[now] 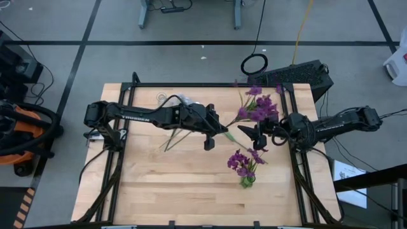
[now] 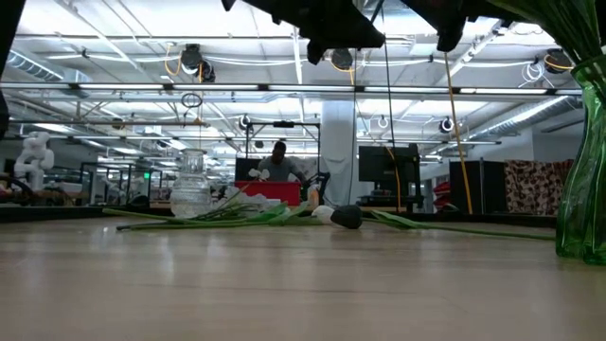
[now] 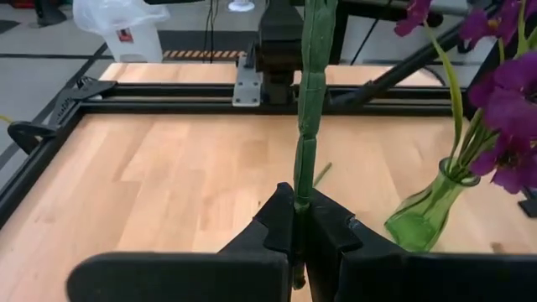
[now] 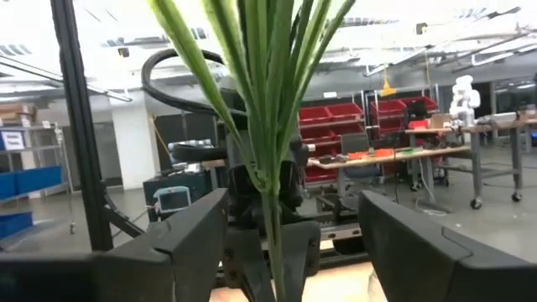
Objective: Sort flowers into vase by color
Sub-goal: Put the purple flower into the green vase
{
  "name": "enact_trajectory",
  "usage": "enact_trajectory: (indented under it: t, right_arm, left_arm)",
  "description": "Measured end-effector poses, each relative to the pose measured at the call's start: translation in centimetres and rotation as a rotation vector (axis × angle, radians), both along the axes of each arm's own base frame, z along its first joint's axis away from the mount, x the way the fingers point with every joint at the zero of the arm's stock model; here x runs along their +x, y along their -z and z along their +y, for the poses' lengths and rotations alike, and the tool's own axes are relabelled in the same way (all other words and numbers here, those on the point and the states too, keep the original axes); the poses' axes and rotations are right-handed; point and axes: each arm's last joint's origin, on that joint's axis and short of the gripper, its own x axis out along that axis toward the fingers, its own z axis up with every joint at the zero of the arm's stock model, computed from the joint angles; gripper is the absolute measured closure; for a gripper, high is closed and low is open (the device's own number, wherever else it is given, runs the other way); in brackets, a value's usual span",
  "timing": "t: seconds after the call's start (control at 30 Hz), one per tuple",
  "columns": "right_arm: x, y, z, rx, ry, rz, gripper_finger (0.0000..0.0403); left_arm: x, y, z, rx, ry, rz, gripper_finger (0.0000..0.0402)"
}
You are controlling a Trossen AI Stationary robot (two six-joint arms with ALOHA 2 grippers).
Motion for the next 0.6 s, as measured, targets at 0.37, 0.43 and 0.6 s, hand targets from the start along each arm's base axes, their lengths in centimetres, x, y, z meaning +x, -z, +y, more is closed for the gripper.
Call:
enact_trajectory:
  t: [0.37, 0.43, 0.6]
  right_arm:
    - [0.7, -1.7, -0.2, -0.049, -0.048, -0.027, 0.0148]
    - [0.7, -1.7, -0.2, -0.049, -0.048, -0.027, 0.0149]
    - [0.8, -1.4, -0.2, -0.059, -0.045, 0.005, 0.015]
  left_arm:
    - [-0.4, 0.7, 0.3, 0.013, -0.005, 0.083, 0.0387]
    - [-0.4, 0.7, 0.3, 0.013, -0.005, 0.083, 0.0387]
    - [-0.5, 0.9, 0.3, 0.013, -0.006, 0.104, 0.0387]
